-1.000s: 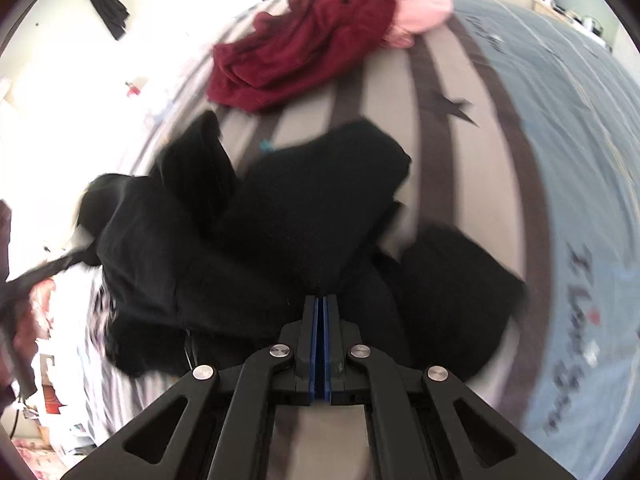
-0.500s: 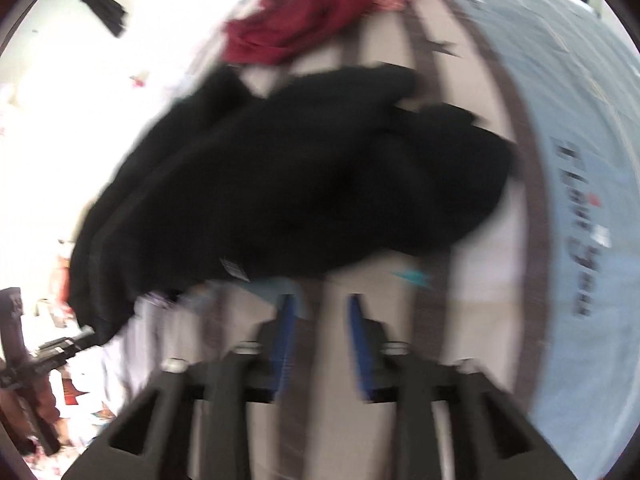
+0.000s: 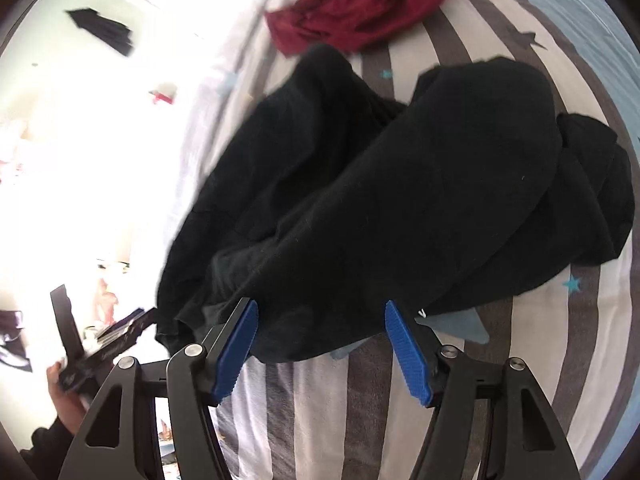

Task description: Fold clothes

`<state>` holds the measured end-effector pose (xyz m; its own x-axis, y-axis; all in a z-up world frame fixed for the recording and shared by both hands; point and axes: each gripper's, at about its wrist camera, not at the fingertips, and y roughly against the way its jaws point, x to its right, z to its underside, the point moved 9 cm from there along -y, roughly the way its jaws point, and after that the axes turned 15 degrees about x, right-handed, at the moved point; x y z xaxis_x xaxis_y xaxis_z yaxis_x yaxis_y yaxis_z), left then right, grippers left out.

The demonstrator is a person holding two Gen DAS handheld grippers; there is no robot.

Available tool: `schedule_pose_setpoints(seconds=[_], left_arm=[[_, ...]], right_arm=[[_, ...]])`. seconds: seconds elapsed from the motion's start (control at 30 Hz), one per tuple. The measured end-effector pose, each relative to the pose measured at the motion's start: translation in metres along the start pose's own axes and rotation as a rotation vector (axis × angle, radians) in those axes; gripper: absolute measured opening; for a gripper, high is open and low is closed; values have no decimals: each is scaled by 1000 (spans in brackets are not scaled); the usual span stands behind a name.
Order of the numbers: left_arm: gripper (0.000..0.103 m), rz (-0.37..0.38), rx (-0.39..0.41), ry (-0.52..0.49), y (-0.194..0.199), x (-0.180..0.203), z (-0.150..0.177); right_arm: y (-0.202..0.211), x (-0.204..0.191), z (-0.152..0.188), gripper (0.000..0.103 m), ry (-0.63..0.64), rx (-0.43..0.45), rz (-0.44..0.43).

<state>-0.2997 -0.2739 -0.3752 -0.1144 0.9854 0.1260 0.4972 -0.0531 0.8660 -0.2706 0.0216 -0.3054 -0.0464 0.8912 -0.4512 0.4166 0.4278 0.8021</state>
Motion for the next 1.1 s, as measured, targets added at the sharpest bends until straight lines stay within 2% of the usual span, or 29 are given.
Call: schedule_pose_setpoints(seconds=[0.13,0.17,0.2,0.27,0.37,0.47,0.6,0.63,0.67,0.7,0.73,0.9,1.0,1.1], left_arm=[[65,50,-58,-59,-30,11,4],[60,51,-67,-70,-35,14,4],[50,53,-75,-81,-39,16,3],[41,57,-92,-102,-49,20,2],[19,86,-90,-87,-46,20,0],[6,109,-91,-92,-41,22,1],[2,146,-91,-74,-26,25,7],[2,154,-81,-63,-19,25,7],[2,161,-70,-51,-12,24,6],[2,168,-59,-39,-4,24,5],[2,174,-42,-22,6,23,2],[2,214,74,55,71,32,-30],[2,279,179,95,128,59,-75],[2,359,305,101,193,93,-138]], right_arm=[[-18,-2,6,62,-15,-29,59],[-21,-3,6,62,-23,-34,69],[-23,-5,6,62,-39,-34,66],[-24,-10,5,62,-68,-35,59],[-14,-23,7,62,-80,-41,30],[-12,-26,13,63,-85,-65,45],[-29,-10,13,63,-142,-69,103],[-34,-4,10,60,-163,-56,111],[-35,2,8,40,-180,-44,119],[-35,6,6,28,-188,-31,121],[-34,10,4,9,-193,-20,123],[12,11,-7,6,-148,70,86],[67,14,-29,6,-109,141,92],[136,14,-74,5,-94,240,85]])
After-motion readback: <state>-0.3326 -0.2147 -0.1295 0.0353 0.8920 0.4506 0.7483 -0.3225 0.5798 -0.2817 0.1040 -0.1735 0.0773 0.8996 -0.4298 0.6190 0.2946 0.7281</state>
